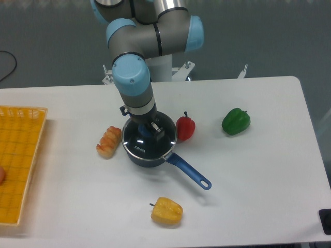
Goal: Open the lid
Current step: 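Lift the glass lid off the saucepan and move it toward the handle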
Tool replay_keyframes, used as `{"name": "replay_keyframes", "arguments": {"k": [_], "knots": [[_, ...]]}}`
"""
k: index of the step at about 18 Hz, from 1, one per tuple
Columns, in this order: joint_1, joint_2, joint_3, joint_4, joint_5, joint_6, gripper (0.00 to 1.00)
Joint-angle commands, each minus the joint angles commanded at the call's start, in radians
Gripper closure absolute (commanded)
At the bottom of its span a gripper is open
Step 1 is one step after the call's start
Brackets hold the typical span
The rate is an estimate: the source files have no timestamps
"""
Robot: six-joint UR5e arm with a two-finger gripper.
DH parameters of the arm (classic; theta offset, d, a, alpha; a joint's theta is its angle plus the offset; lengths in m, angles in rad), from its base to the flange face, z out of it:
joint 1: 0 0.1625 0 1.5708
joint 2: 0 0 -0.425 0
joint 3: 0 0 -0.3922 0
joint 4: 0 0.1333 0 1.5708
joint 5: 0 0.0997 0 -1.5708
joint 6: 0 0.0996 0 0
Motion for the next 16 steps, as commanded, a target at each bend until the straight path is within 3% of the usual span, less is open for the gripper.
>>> {"name": "replay_keyframes", "arguments": {"k": [2, 8, 16], "knots": [[0.002, -0.022, 0.043, -0.002, -0.018, 0.005, 0.49], [0.009, -0.057, 0.095, 0.003, -0.025, 0.045, 0.5], [0.044, -0.058, 0.106, 0.002, -0.037, 0.144, 0.52]]}}
